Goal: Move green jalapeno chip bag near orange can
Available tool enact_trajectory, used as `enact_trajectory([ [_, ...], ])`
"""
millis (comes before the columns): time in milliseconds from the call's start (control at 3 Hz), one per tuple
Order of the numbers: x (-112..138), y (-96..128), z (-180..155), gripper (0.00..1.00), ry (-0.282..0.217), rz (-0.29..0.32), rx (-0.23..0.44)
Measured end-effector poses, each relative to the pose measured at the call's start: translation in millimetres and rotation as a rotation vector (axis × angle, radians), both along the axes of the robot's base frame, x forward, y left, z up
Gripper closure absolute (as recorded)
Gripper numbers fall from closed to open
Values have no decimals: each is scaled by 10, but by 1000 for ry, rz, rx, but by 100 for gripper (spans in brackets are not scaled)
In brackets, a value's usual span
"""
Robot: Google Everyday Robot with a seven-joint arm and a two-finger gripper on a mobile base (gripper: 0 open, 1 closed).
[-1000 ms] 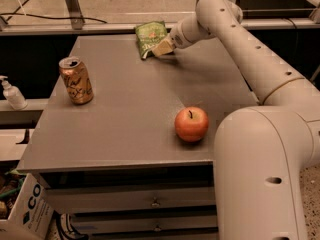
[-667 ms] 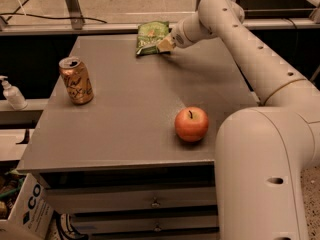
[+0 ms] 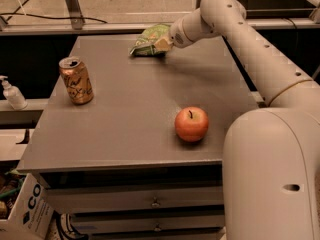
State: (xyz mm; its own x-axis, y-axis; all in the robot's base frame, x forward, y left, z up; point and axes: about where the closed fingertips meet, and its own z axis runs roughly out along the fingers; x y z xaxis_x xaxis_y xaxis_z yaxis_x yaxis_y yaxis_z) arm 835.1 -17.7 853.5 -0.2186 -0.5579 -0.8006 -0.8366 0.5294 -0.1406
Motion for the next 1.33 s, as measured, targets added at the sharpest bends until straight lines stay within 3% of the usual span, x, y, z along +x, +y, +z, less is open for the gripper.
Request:
enact_trajectory([
  [333,-312,213,68,100,27,107,22],
  [1000,-1204,691,283,100,79,384,112],
  [1333,-1673,803,321,100,115,486,155],
])
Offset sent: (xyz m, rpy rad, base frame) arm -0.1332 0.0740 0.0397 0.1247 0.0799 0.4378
